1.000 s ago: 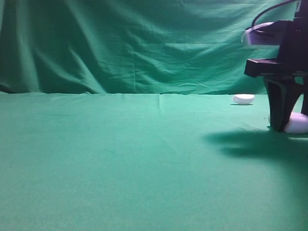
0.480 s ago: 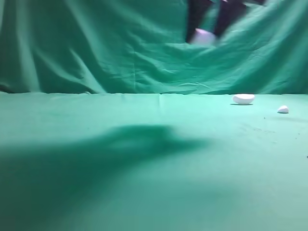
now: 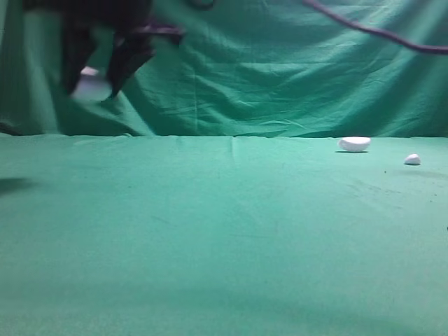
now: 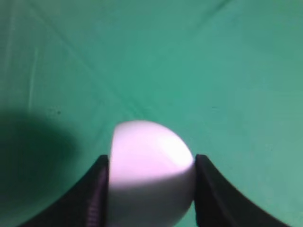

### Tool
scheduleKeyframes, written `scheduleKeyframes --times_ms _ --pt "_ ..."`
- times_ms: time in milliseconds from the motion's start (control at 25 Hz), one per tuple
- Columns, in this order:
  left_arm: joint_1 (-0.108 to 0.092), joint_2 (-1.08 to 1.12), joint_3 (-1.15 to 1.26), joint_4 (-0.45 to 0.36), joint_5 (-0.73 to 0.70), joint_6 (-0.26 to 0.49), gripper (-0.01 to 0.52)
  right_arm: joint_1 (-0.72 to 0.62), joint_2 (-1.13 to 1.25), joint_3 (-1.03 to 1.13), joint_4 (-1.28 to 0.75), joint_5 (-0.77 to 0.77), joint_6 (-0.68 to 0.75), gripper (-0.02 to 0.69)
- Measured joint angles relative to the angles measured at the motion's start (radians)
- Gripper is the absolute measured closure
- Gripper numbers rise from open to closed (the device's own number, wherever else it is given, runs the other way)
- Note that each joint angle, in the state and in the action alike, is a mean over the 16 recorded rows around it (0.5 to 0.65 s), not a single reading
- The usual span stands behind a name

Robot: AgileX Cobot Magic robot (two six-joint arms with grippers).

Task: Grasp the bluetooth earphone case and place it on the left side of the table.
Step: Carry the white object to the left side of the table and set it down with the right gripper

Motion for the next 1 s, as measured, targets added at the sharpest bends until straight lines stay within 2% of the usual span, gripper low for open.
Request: scheduleKeyframes --times_ms 360,640,760,880,1000 --pt "0.000 0.000 0.000 0.000 0.000 0.000 0.514 0.074 0.195 -0.134 0.032 -0.056 -0.006 0.330" --pt "0.000 0.000 0.000 0.000 0.000 0.000 0.514 0.081 0.216 -0.145 0.062 -0.076 -0.006 0.199" --pt "0.000 0.000 0.000 0.000 0.000 0.000 0.514 0.081 0.189 -0.145 0.070 -0.043 -0.004 0.166" --pt "0.000 0.000 0.000 0.000 0.000 0.000 0.514 0.080 0.138 -0.146 0.073 0.024 -0.003 0.186" --pt "0.000 0.000 0.000 0.000 0.000 0.000 0.514 0.077 0.070 -0.146 0.074 0.117 0.007 0.252"
